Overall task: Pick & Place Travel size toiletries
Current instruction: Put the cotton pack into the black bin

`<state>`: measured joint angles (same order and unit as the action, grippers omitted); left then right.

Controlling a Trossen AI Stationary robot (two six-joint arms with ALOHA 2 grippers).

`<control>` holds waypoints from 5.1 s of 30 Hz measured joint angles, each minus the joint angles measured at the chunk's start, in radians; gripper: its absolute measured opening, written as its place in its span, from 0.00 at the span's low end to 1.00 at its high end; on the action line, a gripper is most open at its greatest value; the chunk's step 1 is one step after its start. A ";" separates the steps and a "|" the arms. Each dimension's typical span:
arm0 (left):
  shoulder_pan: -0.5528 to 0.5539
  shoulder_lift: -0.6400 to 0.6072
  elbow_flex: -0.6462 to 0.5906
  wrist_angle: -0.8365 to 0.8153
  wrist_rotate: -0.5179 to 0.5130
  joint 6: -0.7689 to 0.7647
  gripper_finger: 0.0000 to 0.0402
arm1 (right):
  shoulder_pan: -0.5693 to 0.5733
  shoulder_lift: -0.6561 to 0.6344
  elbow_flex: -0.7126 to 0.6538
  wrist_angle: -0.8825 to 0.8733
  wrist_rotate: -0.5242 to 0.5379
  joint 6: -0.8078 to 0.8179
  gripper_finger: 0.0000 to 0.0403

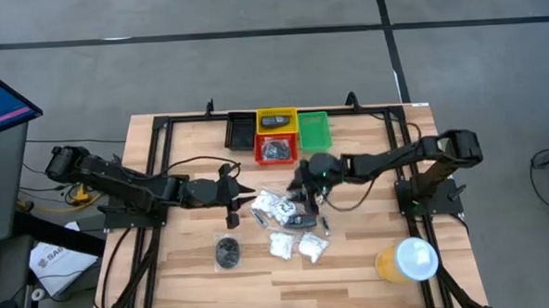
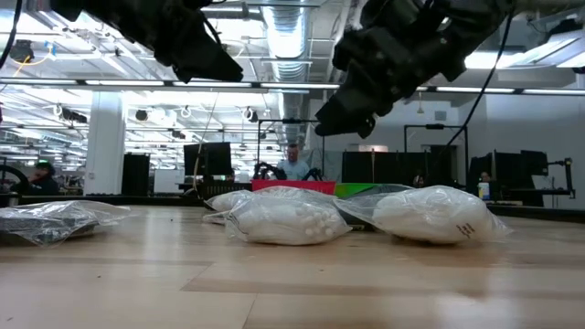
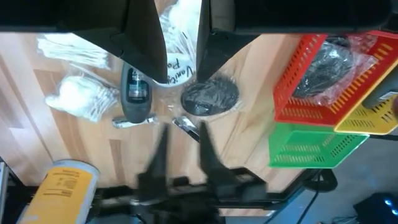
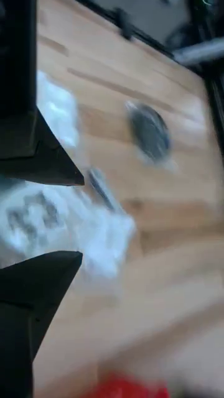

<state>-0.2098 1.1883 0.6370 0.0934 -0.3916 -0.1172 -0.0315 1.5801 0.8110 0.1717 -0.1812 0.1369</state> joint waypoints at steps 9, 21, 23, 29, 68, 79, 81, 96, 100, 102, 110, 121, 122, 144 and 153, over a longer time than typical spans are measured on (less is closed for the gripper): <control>-0.004 0.000 0.000 0.016 0.000 0.000 0.19 | 0.138 0.095 -0.001 0.006 0.120 -0.092 0.39; -0.004 0.000 0.000 0.026 0.000 0.000 0.19 | 0.157 0.145 -0.001 0.034 0.219 -0.087 0.44; -0.004 0.000 0.000 0.030 0.000 0.000 0.19 | 0.159 0.145 -0.001 0.037 0.220 -0.090 0.46; -0.004 0.000 0.000 0.030 0.000 0.000 0.19 | 0.163 0.179 -0.004 0.066 0.223 -0.087 0.55; -0.004 0.000 0.000 0.043 0.000 0.006 0.19 | 0.206 0.305 0.272 -0.229 0.300 -0.146 0.03; -0.004 0.000 0.000 0.046 0.000 0.008 0.19 | 0.201 0.062 0.275 -0.246 0.416 -0.226 0.01; -0.004 0.000 0.000 0.046 0.000 0.026 0.19 | 0.200 0.024 0.275 -0.239 0.417 -0.226 0.01; 0.002 0.000 0.000 0.179 -0.004 0.305 0.33 | 0.200 -0.065 0.276 -0.174 0.391 -0.226 0.00; 0.009 0.000 0.000 0.186 -0.006 0.324 0.42 | 0.196 -0.064 0.276 -0.140 0.362 -0.226 0.00; 0.009 0.000 0.000 0.204 -0.009 0.352 0.46 | 0.193 -0.064 0.276 -0.117 0.350 -0.226 0.00; 0.009 0.000 0.000 0.287 0.060 0.426 0.50 | 0.169 -0.064 0.276 -0.057 0.280 -0.224 0.00; 0.009 0.000 0.000 0.290 0.085 0.428 0.14 | 0.146 -0.064 0.276 -0.043 0.249 -0.223 0.04; 0.009 0.000 0.000 0.290 0.085 0.428 0.10 | 0.146 -0.064 0.276 -0.044 0.249 -0.223 0.06; 0.185 0.000 0.000 0.137 -0.150 0.397 0.06 | 0.034 -0.064 0.276 -0.192 0.261 -0.224 0.32; 0.398 0.000 -0.026 0.104 -0.101 0.373 0.05 | 0.033 -0.064 0.276 -0.198 0.260 -0.223 0.32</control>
<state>0.1878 1.1881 0.6112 0.1974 -0.4928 0.2553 0.0019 1.5162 1.0870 -0.0261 0.0791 -0.0864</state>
